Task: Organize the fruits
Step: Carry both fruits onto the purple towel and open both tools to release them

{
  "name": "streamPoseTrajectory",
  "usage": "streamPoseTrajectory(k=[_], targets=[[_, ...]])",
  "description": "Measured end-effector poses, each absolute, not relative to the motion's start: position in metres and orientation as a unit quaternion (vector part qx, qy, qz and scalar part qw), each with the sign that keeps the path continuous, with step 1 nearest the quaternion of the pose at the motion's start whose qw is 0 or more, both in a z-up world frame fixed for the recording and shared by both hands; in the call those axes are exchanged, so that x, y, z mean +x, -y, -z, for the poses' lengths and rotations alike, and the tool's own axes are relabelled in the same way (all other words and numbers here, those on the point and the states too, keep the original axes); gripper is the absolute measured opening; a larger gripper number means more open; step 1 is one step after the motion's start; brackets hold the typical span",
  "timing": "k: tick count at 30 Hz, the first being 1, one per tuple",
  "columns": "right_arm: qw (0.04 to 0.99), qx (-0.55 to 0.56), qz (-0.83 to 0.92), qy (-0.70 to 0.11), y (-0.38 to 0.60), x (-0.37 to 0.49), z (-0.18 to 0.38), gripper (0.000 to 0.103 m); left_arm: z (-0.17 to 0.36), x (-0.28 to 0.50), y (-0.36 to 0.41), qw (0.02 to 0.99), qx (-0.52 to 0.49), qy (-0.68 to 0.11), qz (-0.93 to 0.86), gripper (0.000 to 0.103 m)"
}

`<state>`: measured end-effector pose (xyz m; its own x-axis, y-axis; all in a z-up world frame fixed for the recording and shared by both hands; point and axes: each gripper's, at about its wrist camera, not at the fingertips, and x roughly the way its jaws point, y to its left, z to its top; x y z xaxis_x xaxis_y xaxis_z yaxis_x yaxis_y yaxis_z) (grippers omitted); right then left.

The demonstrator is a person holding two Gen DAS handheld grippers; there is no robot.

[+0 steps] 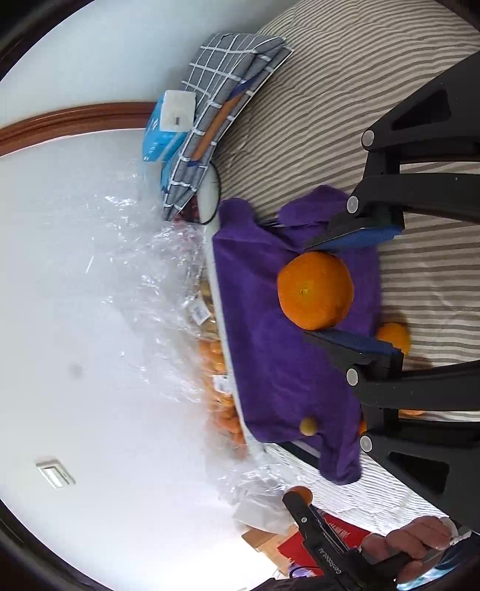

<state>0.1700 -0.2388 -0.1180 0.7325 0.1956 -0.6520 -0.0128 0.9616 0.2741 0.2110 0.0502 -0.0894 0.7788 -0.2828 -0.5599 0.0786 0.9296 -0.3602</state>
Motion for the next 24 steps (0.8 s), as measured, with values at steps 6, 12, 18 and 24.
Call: streamPoseTrajectory(k=[6,12,18,24], targets=[[0.922,0.129,-0.064,-0.359,0.235,0.193,0.128,0.041,0.105,0.233,-0.038,0.927,-0.151,-0.331,0.095,0.041],[0.915,0.117,-0.067,-0.380,0.226,0.206,0.153,0.041,0.125,0.238,-0.038,0.919,-0.153,-0.351,0.090,0.041],[0.909,0.124,-0.065,-0.393,0.227,0.211,0.168,0.041,0.138,0.241,-0.032,0.915,-0.135,-0.368,0.090,0.041],[0.910,0.091,-0.066,-0.399,0.216,0.211,0.174,0.041,0.145,0.246,-0.020,0.911,-0.117,-0.384,0.094,0.041]])
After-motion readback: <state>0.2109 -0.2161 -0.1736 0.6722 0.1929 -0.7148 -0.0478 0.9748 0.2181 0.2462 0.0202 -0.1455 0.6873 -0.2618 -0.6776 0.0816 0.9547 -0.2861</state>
